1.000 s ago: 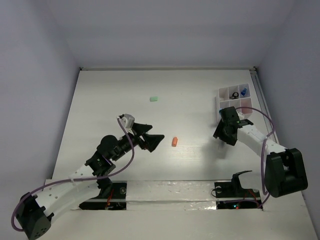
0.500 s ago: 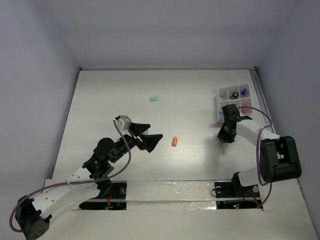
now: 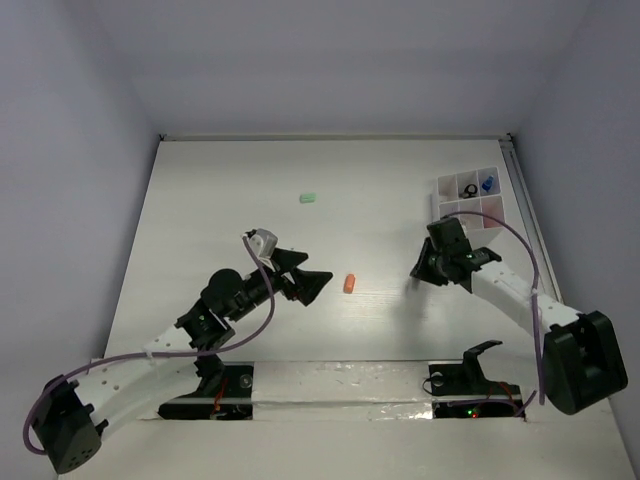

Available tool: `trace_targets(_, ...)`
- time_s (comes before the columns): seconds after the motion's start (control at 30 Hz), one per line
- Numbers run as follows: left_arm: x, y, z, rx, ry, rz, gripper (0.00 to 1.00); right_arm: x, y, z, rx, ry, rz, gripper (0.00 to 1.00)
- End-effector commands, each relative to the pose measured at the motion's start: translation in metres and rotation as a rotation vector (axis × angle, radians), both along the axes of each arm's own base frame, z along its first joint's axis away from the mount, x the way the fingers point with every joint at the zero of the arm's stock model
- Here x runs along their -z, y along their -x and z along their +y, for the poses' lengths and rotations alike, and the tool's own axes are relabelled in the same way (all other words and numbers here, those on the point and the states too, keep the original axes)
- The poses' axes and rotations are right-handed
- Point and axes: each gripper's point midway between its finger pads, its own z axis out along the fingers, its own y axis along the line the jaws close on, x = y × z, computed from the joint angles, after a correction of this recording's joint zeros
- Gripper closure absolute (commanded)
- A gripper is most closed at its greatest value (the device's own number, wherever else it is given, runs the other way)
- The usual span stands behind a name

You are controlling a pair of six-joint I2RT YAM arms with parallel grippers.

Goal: Sort the stationery into containers
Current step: Pick up the pen from the center of the board.

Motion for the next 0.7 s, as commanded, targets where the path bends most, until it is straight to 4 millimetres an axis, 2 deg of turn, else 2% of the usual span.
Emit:
trace_targets(0.0, -0.022, 0.002, -0.013, 0.055, 0.037, -0.045, 0.08, -0.042, -0.016, 0.03, -0.051, -0.009, -0.124, 0.9)
trace_targets(0.03, -0.014, -0.001, -0.018, 0.061, 0.015, -0.026, 0.09, -0.046, -0.016, 0.039, -0.075, -0.015, -0.135, 0.9)
trace_targets(0.1, -0.014, 0.0, -0.025, 0.092, 0.008, -0.02, 0.11, -0.057, -0.023, 0.058, -0.112, -0.04, -0.186, 0.9)
trace_targets(0.13, -0.009, -0.002, -0.03, 0.104, -0.003, -0.003, 0.12, -0.064, -0.025, 0.075, -0.154, -0.054, -0.208, 0.9)
trace_targets(0.23, 0.002, -0.003, -0.039, 0.133, -0.019, 0.028, 0.16, -0.08, -0.032, 0.107, -0.222, -0.104, -0.271, 0.9)
trace_targets(0.4, 0.009, -0.013, -0.047, 0.11, -0.022, 0.068, 0.19, -0.106, -0.048, 0.153, -0.294, -0.204, -0.384, 0.9)
trace_targets(0.5, 0.014, -0.02, -0.052, 0.085, -0.04, 0.086, 0.21, -0.121, -0.052, 0.172, -0.326, -0.256, -0.442, 0.89)
trace_targets(0.63, 0.026, -0.029, -0.058, 0.057, -0.071, 0.118, 0.24, -0.137, -0.052, 0.187, -0.36, -0.32, -0.487, 0.89)
trace_targets(0.67, 0.024, -0.033, -0.059, 0.043, -0.068, 0.117, 0.25, -0.137, -0.051, 0.188, -0.366, -0.33, -0.488, 0.89)
